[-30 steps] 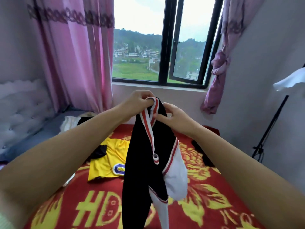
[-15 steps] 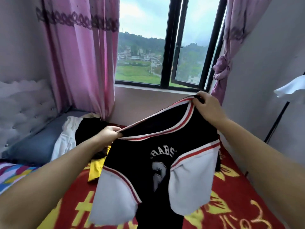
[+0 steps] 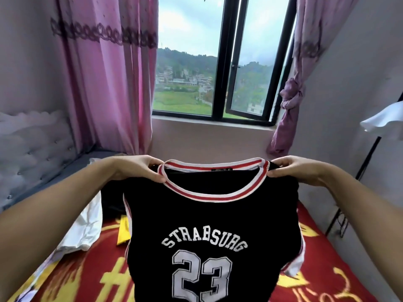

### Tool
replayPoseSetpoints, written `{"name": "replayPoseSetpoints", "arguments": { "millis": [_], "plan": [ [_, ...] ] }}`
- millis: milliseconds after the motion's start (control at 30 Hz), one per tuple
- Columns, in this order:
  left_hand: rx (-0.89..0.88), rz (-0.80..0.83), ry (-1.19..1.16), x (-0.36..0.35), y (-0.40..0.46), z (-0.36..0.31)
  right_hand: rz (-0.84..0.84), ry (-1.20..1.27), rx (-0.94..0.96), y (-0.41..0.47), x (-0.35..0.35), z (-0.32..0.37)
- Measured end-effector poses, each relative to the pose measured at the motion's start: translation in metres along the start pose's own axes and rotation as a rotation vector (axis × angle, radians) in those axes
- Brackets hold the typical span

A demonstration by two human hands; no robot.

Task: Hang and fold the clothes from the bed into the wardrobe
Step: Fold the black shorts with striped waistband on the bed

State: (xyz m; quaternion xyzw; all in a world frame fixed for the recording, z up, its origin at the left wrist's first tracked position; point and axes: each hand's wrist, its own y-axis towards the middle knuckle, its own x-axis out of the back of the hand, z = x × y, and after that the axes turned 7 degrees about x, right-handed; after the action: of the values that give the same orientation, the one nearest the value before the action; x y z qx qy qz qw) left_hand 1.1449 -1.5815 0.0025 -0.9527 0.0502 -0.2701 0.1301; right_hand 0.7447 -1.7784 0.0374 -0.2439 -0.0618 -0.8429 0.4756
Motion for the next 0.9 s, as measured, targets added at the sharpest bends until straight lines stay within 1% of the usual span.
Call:
{"name": "replayPoseSetpoints", "arguments": {
  "millis": [33,100,167,200,233,300,367,400,433,467,533,600,667,733,800,833,867,900],
  "plan": [
    [-0.022,-0.01,-0.007,0.001,0.001,-0.002,-0.03,0.005,0.018,-0.002,0.001,-0.001],
    [-0.083,-0.115,-0.057,0.001,0.003,-0.007,-0.089,-0.046,0.041,-0.005,-0.002,0.004],
    [-0.139,-0.253,-0.074,0.001,0.003,-0.012,-0.185,-0.21,0.077,-0.006,-0.008,0.014],
    [-0.158,-0.334,-0.047,-0.001,0.003,-0.014,-0.253,-0.347,0.104,-0.005,-0.01,0.017],
    [-0.175,-0.423,0.011,-0.002,0.002,-0.017,-0.328,-0.513,0.134,-0.002,-0.01,0.019],
    [-0.169,-0.633,0.21,-0.004,0.005,-0.023,-0.5,-0.814,0.173,0.003,-0.012,0.02],
    [-0.117,-0.791,0.356,-0.013,0.011,-0.034,-0.658,-0.931,0.141,0.01,-0.019,0.025],
    [-0.086,-0.823,0.352,-0.021,0.015,-0.043,-0.702,-0.932,0.102,0.015,-0.025,0.029],
    [-0.062,-0.823,0.309,-0.031,0.019,-0.053,-0.719,-0.9,0.064,0.02,-0.032,0.036],
    [-0.05,-0.789,0.229,-0.043,0.021,-0.066,-0.712,-0.84,0.037,0.027,-0.042,0.044],
    [-0.045,-0.616,-0.001,-0.072,0.025,-0.091,-0.649,-0.663,0.045,0.041,-0.067,0.059],
    [-0.029,-0.435,-0.212,-0.098,0.03,-0.111,-0.539,-0.465,0.14,0.052,-0.095,0.073],
    [-0.04,-0.341,-0.373,-0.109,0.033,-0.124,-0.415,-0.278,0.243,0.054,-0.118,0.085],
    [-0.063,-0.258,-0.577,-0.106,0.032,-0.132,-0.289,-0.216,0.302,0.051,-0.121,0.091],
    [-0.084,-0.138,-0.758,-0.1,0.024,-0.134,-0.168,-0.232,0.271,0.043,-0.113,0.089],
    [-0.107,-0.113,-0.762,-0.096,0.021,-0.132,-0.143,-0.249,0.251,0.04,-0.108,0.086],
    [-0.141,-0.13,-0.683,-0.094,0.02,-0.13,-0.147,-0.245,0.247,0.038,-0.103,0.083],
    [-0.192,-0.219,-0.497,-0.092,0.02,-0.127,-0.17,-0.231,0.257,0.037,-0.1,0.08]
  ]
}}
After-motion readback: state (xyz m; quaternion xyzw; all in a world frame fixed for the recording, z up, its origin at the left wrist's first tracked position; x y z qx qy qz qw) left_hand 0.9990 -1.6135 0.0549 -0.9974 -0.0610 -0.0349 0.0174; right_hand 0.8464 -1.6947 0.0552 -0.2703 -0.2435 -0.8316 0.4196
